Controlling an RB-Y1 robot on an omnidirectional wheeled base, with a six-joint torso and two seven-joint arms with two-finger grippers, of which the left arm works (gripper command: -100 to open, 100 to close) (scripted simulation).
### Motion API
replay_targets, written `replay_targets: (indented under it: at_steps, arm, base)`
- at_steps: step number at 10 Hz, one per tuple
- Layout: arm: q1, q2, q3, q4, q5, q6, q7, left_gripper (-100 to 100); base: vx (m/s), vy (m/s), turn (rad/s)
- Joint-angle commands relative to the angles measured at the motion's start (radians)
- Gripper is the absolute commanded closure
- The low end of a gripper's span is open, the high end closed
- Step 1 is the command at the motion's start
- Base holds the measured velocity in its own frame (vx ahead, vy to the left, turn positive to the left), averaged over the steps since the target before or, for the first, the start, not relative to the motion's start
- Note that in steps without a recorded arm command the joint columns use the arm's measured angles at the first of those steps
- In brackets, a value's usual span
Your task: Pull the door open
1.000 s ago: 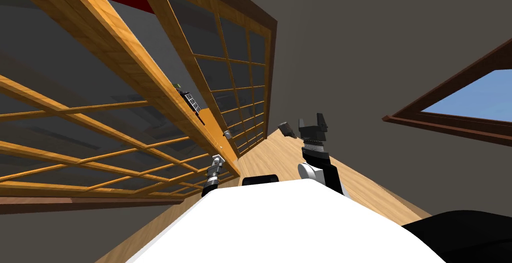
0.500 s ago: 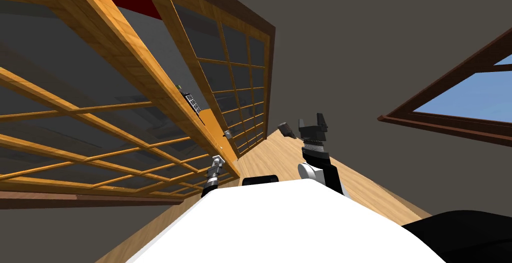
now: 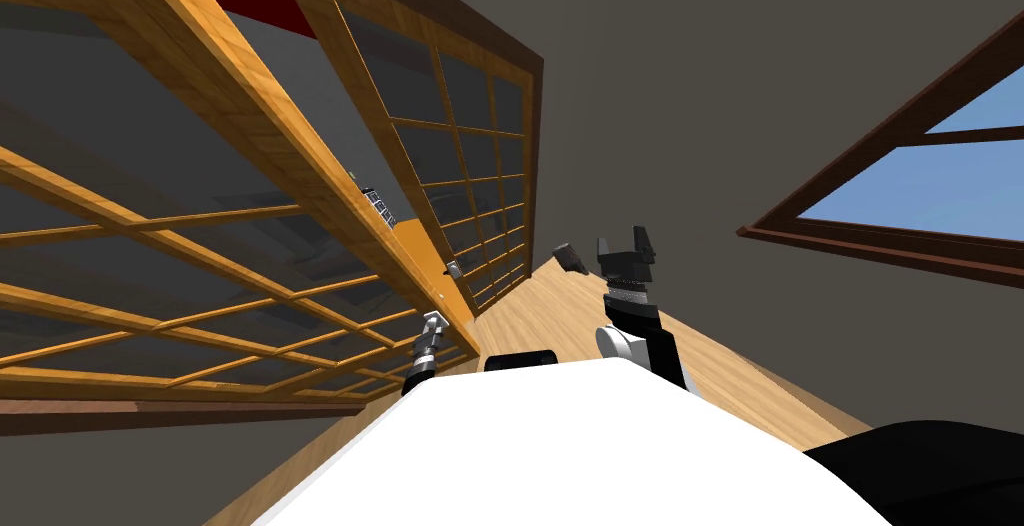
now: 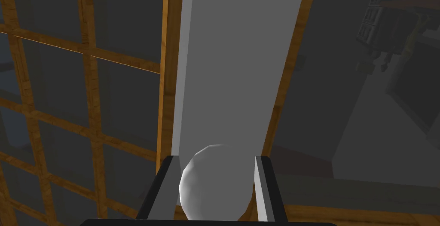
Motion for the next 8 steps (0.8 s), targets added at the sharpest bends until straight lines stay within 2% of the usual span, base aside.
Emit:
replay_targets:
  at_steps: [1,8]
  arm:
    - [0.0,0.003,0.0,0.004,0.01,-0.004,0.045,100]
    - [0.0,0.013,-0.006,0.014,0.047,-0.009,0.207,100]
  base:
    - [-0.035,0.01,-0.052]
    - [-0.033,0.007,-0.056]
